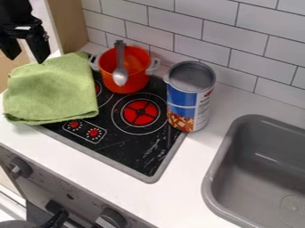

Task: Take the yellow clothe from right burner to the left burner

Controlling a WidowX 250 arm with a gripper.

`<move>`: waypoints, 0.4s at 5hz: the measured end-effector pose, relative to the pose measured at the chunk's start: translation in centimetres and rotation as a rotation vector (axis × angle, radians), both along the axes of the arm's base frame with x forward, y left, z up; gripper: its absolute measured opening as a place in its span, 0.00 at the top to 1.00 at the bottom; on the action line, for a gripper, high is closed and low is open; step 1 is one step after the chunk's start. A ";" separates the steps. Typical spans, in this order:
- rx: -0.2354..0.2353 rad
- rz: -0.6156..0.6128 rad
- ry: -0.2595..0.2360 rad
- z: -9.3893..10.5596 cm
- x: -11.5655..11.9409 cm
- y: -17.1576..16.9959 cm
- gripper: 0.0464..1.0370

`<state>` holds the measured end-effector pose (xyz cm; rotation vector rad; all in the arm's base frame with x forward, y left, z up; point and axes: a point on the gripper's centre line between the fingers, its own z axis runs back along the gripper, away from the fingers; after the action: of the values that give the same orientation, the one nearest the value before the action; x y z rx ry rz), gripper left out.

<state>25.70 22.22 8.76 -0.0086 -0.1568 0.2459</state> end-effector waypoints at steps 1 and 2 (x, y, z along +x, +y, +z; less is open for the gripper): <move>0.042 0.099 -0.038 0.2 -1.0 -1.8 0.04; -0.010 0.098 -0.017 0.5 -2.6 -3.4 0.04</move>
<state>23.12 18.82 9.26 -0.0131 -0.1727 0.3443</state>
